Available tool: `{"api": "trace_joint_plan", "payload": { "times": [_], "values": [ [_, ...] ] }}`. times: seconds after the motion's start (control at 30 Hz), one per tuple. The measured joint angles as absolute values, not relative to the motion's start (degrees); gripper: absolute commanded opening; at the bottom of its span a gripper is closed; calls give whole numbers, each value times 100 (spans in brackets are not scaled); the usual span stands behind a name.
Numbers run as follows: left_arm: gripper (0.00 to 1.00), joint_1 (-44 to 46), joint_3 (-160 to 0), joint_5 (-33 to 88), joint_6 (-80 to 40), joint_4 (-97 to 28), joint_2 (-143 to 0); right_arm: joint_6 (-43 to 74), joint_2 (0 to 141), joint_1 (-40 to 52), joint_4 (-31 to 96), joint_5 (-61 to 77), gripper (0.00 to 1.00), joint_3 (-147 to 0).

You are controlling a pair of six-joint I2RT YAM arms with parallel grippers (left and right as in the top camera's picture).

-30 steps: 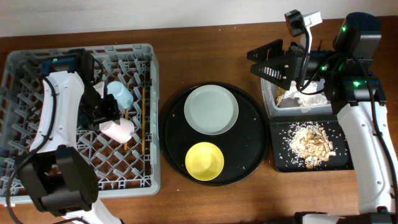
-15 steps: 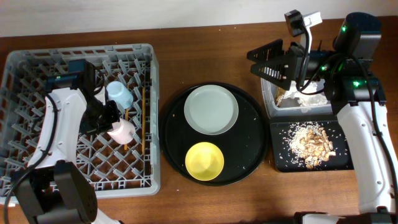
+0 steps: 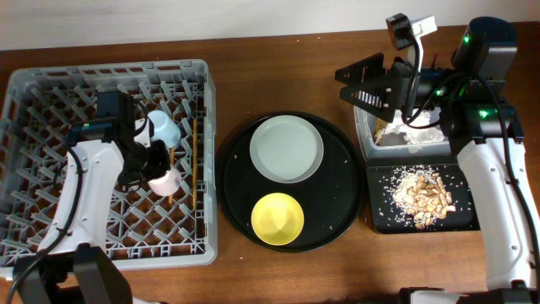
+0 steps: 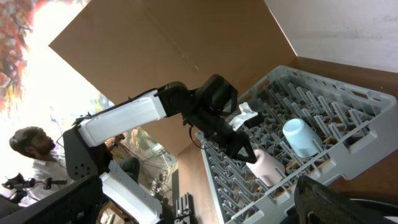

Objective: Sort waste into correct bins and load items into the dishwasher rack
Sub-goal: 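Reach the left gripper to the white plate on the round tray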

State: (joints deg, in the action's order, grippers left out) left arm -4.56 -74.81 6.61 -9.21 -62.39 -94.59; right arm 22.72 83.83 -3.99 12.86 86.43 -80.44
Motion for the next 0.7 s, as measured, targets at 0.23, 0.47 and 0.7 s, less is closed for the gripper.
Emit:
{"api": "trace_joint_plan", "payload": {
  "times": [0.23,0.47,0.7],
  "values": [
    [99,-395,-9332,1824,-932,-7332,-8744,2270,8383,-399,1282,8639,99,-8044],
    [99,2298,-9314,1957,-972,-5918,-8748,4792,8396,-3387,-733,8755,99,-7992],
    [50,4650,-9330,545,-1258,-3763,-10488,4976,8394,-4637,-735,8814,98,-7992]
  ]
}}
